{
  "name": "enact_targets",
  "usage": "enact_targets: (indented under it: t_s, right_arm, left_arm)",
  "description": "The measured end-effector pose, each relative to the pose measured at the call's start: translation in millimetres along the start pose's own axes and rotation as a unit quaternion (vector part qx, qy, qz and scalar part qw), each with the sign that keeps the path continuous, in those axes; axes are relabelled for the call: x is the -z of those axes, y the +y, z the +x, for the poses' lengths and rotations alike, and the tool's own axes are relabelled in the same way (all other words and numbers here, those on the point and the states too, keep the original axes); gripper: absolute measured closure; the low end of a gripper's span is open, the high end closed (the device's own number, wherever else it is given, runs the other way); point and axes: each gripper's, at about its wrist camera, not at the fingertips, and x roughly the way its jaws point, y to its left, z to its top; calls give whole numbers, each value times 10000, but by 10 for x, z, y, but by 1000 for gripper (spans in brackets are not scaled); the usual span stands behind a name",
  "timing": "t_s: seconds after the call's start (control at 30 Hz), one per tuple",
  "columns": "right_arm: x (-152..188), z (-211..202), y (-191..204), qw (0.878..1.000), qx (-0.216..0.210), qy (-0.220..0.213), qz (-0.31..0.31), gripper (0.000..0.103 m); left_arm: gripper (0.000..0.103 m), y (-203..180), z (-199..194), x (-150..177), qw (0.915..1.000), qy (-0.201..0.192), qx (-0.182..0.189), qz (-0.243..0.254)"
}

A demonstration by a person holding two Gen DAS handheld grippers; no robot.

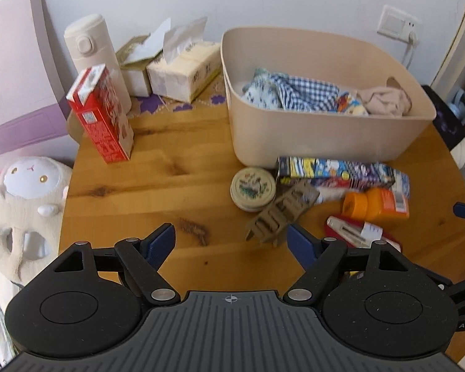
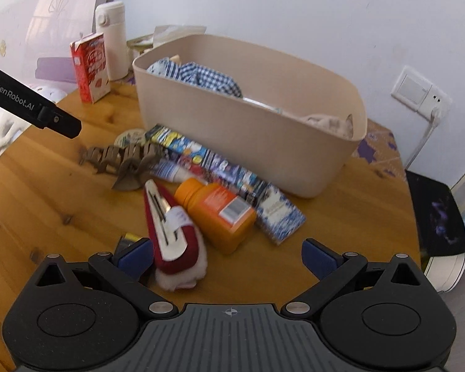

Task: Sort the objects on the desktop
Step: 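Move both tools back toward the brown claw clip and red hair clip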

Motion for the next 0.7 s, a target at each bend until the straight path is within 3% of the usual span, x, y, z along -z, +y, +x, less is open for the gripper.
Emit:
enact_targets:
  t_s: [0.4,0.7]
  right_arm:
    - [133,208,-120,9988,-289,243,306,0]
    - [152,418,-243,9957,-780,374,334,0]
  left_arm:
    - [22,-167,273,1,9981,174,42,598]
    - [22,-316,489,-104,9926,82,-3,1215]
